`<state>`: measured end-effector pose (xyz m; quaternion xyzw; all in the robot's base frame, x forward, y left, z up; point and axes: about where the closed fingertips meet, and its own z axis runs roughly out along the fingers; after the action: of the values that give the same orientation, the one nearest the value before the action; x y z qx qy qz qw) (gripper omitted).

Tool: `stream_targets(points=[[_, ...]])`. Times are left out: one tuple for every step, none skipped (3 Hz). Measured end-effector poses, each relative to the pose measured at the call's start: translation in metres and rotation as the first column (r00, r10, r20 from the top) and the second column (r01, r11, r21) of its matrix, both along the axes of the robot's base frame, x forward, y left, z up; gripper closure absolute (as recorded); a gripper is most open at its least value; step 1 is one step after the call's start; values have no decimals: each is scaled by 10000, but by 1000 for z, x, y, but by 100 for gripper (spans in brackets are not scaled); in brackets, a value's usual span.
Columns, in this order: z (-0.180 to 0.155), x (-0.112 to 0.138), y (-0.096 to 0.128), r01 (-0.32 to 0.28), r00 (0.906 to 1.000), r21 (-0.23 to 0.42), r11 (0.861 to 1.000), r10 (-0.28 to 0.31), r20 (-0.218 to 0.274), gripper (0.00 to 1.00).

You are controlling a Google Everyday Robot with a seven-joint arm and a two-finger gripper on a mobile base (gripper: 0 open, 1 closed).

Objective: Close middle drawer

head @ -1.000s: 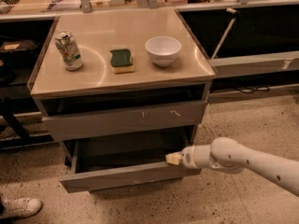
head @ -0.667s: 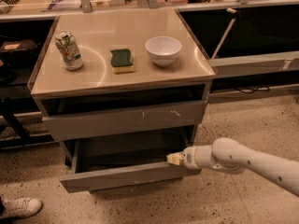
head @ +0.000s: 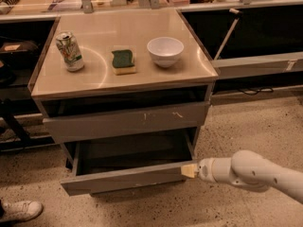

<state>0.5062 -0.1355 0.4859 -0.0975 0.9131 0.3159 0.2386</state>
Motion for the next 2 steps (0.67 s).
stream_targets(points=[[-5, -12, 3, -89, 9998, -17, 10000, 89, -187, 100], [-8, -4, 7, -59, 10000, 29, 10000, 59, 78, 100]])
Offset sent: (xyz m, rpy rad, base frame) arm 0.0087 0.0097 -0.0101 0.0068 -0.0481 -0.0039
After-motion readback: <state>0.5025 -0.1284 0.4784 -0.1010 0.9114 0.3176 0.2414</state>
